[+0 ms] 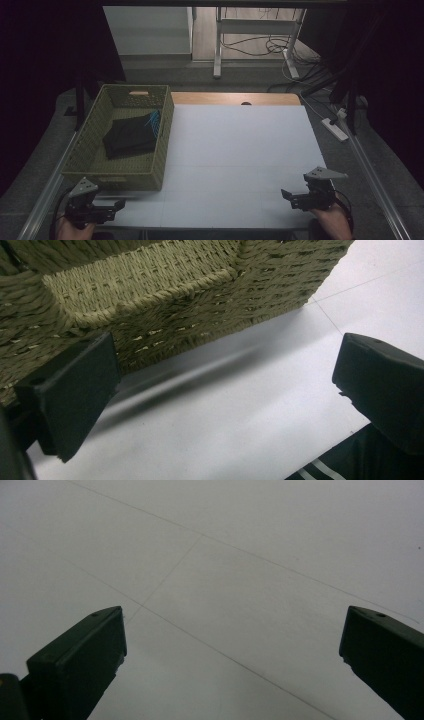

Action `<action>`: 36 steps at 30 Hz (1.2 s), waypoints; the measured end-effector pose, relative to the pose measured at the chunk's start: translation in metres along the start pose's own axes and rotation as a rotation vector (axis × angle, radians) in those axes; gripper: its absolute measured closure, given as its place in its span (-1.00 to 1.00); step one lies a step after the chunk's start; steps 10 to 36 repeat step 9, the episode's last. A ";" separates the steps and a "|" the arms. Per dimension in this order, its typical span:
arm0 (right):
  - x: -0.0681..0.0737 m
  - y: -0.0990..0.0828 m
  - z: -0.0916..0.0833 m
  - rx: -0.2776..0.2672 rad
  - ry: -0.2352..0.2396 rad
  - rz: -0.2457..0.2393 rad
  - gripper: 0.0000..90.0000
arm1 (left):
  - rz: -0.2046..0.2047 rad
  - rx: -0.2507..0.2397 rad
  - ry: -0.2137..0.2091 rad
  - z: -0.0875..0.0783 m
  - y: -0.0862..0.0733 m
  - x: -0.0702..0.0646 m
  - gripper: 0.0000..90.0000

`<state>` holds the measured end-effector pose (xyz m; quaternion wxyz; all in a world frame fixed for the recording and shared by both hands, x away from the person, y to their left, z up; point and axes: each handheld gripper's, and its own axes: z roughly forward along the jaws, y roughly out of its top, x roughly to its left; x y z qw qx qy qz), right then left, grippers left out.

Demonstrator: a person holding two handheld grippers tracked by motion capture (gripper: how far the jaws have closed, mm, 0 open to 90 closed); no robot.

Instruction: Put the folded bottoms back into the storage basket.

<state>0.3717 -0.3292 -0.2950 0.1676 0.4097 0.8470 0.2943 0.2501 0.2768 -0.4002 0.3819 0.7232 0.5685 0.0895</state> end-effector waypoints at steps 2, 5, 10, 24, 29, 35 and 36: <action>0.000 -0.001 -0.002 -0.001 -0.005 0.000 -1.00 | -0.001 0.001 0.001 0.000 0.000 0.000 -1.00; 0.001 -0.003 -0.004 0.012 -0.015 0.000 -1.00 | -0.003 0.000 0.000 0.000 0.000 0.000 -1.00; 0.002 -0.004 -0.003 0.028 -0.023 -0.008 -1.00 | -0.005 0.000 -0.002 0.000 0.001 0.000 -1.00; 0.002 -0.004 -0.003 0.028 -0.023 -0.008 -1.00 | -0.005 0.000 -0.002 0.000 0.001 0.000 -1.00; 0.002 -0.004 -0.003 0.028 -0.023 -0.008 -1.00 | -0.005 0.000 -0.002 0.000 0.001 0.000 -1.00; 0.002 -0.004 -0.003 0.028 -0.023 -0.008 -1.00 | -0.005 0.000 -0.002 0.000 0.001 0.000 -1.00; 0.002 -0.004 -0.003 0.028 -0.023 -0.008 -1.00 | -0.005 0.000 -0.002 0.000 0.001 0.000 -1.00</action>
